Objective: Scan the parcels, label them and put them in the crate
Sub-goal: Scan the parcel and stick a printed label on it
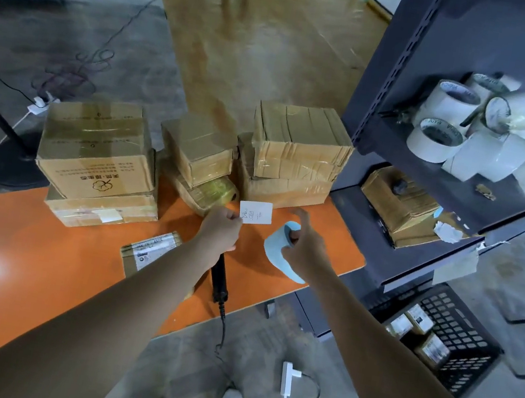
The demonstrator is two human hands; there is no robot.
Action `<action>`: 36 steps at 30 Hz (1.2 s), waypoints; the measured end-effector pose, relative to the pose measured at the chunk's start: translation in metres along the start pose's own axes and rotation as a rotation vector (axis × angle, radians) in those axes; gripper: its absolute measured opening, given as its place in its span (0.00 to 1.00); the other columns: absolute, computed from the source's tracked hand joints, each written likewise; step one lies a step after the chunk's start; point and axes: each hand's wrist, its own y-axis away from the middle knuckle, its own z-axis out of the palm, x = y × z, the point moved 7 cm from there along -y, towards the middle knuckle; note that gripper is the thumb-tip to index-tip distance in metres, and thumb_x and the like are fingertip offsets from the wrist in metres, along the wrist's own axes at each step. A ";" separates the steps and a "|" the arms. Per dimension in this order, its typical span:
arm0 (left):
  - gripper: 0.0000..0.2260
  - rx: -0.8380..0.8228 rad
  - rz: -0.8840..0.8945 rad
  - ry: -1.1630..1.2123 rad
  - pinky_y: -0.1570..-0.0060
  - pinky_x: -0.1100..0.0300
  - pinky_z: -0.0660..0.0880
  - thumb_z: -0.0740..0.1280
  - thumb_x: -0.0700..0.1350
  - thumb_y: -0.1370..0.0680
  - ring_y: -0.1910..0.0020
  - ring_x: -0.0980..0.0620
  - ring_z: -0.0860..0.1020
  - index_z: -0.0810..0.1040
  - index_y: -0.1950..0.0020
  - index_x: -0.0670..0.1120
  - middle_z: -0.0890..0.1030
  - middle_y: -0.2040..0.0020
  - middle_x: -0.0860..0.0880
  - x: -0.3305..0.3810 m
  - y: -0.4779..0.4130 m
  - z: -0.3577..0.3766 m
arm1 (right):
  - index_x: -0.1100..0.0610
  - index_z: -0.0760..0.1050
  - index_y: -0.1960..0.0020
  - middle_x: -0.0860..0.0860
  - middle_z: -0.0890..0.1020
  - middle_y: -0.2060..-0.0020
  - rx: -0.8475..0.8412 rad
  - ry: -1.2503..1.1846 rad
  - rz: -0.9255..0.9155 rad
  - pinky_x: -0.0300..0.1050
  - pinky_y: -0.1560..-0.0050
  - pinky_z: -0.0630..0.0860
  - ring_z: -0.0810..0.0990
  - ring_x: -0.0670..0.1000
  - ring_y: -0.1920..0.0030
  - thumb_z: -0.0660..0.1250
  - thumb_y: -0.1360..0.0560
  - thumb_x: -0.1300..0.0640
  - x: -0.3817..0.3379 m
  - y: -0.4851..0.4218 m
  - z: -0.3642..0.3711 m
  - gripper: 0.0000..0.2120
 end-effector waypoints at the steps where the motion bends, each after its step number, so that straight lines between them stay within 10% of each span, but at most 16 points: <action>1: 0.08 0.001 -0.008 -0.013 0.65 0.61 0.77 0.59 0.41 0.18 0.59 0.51 0.75 0.72 0.57 0.48 0.77 0.57 0.47 -0.004 -0.001 0.001 | 0.49 0.63 0.29 0.56 0.81 0.47 -0.007 0.026 0.006 0.55 0.49 0.79 0.80 0.58 0.48 0.64 0.27 0.69 0.005 -0.002 0.007 0.31; 6: 0.09 0.030 -0.053 -0.085 0.61 0.60 0.76 0.59 0.42 0.19 0.53 0.48 0.76 0.74 0.41 0.45 0.78 0.46 0.44 -0.024 -0.003 -0.004 | 0.57 0.68 0.46 0.53 0.77 0.55 -0.006 -0.004 0.066 0.47 0.63 0.73 0.77 0.58 0.53 0.67 0.30 0.68 0.028 -0.010 0.042 0.16; 15: 0.06 0.046 -0.107 -0.022 0.64 0.61 0.70 0.58 0.40 0.20 0.65 0.53 0.71 0.74 0.51 0.46 0.76 0.59 0.48 -0.043 0.004 -0.028 | 0.54 0.65 0.57 0.47 0.69 0.60 -0.027 0.173 0.032 0.39 0.68 0.59 0.68 0.50 0.58 0.72 0.32 0.67 0.028 -0.011 0.073 0.16; 22: 0.05 0.038 -0.098 0.019 0.64 0.60 0.69 0.60 0.40 0.19 0.64 0.52 0.71 0.74 0.52 0.47 0.76 0.59 0.48 -0.046 0.019 -0.057 | 0.56 0.74 0.47 0.51 0.73 0.50 -0.018 -0.007 0.059 0.47 0.50 0.73 0.74 0.55 0.48 0.65 0.23 0.57 -0.002 0.005 0.075 0.06; 36: 0.05 0.049 -0.168 0.069 0.71 0.62 0.65 0.62 0.34 0.23 0.70 0.51 0.66 0.75 0.57 0.40 0.73 0.65 0.44 -0.077 0.054 -0.143 | 0.50 0.74 0.55 0.50 0.82 0.59 -0.249 -0.398 -0.032 0.42 0.60 0.79 0.79 0.47 0.61 0.64 0.20 0.50 -0.117 0.036 0.119 0.06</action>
